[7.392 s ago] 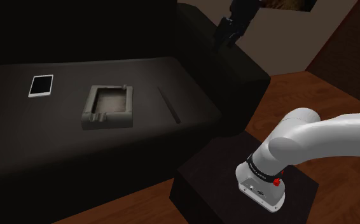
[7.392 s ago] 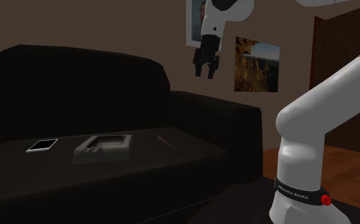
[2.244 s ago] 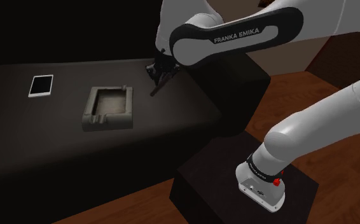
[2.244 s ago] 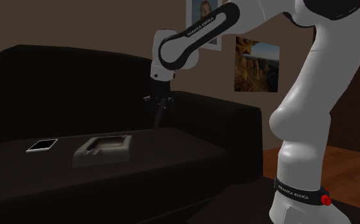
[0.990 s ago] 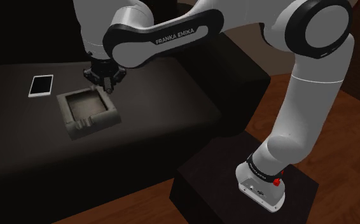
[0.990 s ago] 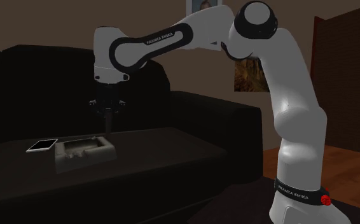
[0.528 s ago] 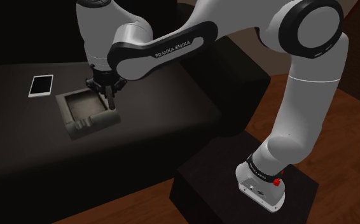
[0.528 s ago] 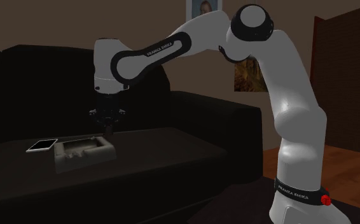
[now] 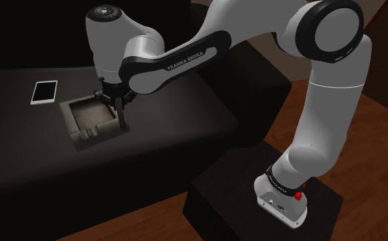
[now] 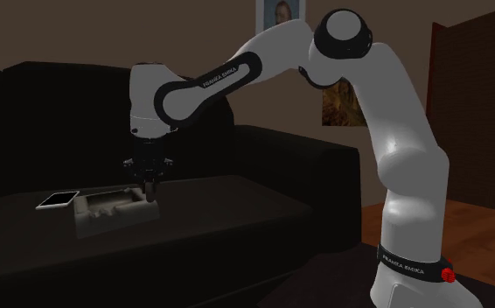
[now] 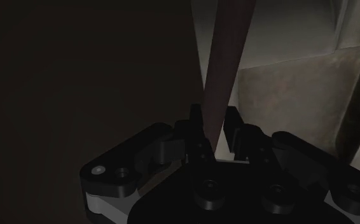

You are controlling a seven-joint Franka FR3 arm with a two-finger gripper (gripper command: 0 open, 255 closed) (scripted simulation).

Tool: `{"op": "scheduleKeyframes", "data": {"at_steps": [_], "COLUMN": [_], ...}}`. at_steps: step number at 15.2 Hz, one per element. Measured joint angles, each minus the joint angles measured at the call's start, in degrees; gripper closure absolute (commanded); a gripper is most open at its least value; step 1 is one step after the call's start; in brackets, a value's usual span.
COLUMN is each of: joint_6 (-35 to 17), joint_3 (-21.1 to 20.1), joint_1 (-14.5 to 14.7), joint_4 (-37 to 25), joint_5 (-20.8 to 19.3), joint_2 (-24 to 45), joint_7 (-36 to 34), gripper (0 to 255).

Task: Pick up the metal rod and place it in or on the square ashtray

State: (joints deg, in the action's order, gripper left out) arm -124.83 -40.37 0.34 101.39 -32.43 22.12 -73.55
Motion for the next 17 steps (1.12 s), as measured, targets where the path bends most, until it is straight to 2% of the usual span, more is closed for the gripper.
{"op": "scheduleKeyframes", "data": {"at_steps": [2, 3, 9, 13, 17], "joint_6": [0.0, 0.0, 0.0, 3.3, 4.5], "joint_3": [0.0, 0.0, 0.0, -1.7, -2.1], "joint_1": [0.0, 0.0, 0.0, -0.9, -1.0], "joint_4": [0.0, 0.0, 0.0, -0.9, -1.5], "joint_5": [0.0, 0.0, 0.0, 3.1, 3.9], "joint_2": [0.0, 0.0, 0.0, -3.5, -4.2], "joint_7": [0.0, 0.0, 0.0, 1.8, 2.3], "gripper": [255, 0, 0, 0, 0]}}
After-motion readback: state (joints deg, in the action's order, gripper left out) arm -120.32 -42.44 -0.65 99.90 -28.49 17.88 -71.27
